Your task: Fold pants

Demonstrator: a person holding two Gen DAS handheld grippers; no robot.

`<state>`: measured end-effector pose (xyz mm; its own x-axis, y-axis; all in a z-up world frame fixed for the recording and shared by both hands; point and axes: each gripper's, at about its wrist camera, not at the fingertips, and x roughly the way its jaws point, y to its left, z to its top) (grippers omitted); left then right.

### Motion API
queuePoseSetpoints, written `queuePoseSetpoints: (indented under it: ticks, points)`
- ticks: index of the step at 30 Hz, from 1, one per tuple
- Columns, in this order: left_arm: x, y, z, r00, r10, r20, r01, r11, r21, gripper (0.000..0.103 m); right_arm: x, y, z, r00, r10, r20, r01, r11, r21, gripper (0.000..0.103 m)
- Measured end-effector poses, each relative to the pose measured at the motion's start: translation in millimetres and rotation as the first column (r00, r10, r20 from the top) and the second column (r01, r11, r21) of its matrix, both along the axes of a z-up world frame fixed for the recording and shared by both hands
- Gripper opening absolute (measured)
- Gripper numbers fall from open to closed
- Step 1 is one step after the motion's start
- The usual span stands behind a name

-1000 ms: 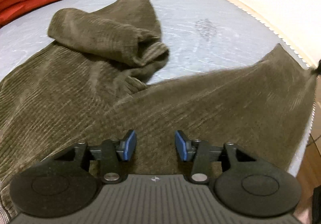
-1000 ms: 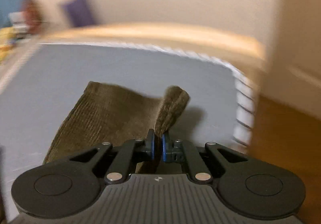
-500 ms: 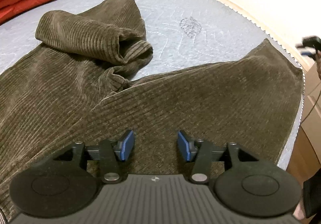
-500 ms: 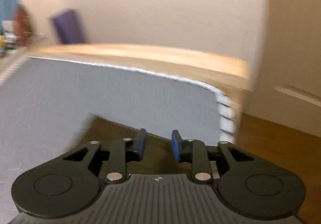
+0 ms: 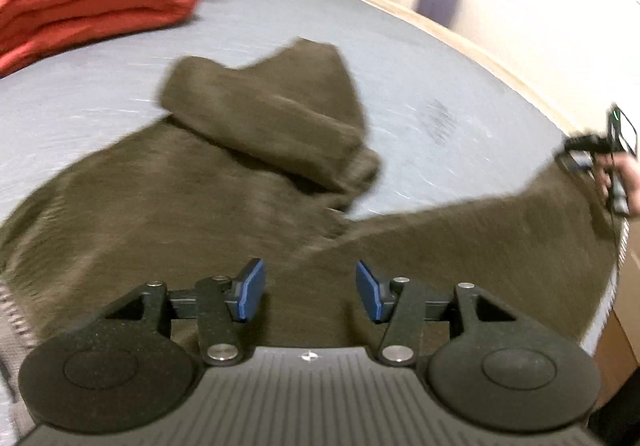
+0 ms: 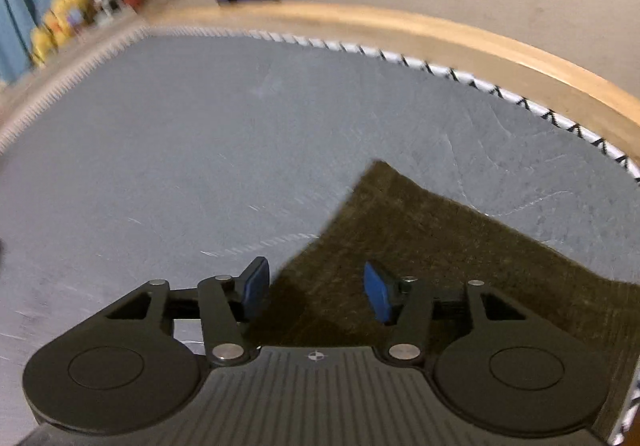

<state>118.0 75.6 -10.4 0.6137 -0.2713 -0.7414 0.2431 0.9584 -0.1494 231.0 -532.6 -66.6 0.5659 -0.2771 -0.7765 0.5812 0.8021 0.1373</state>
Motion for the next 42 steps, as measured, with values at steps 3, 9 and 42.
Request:
queuePoseSetpoints:
  ticks: [3, 9, 42]
  points:
    - [1.2, 26.5, 3.0, 0.997, 0.073, 0.01, -0.073, 0.997, 0.001, 0.056, 9.1, -0.5, -7.3, 1.0, -0.019, -0.006, 0.019, 0.999, -0.045, 0.029]
    - [-1.7, 58.1, 8.9, 0.986, 0.161, 0.047, -0.161, 0.987, -0.011, 0.056, -1.2, -24.0, 9.2, 0.976, -0.162, 0.147, 0.176, 0.981, -0.083, 0.003]
    - [-91.6, 168.3, 17.7, 0.912, 0.394, -0.117, -0.398, 0.917, -0.018, 0.069, -163.0, -88.3, 54.4, 0.988, -0.149, 0.031, 0.151, 0.983, -0.101, 0.052]
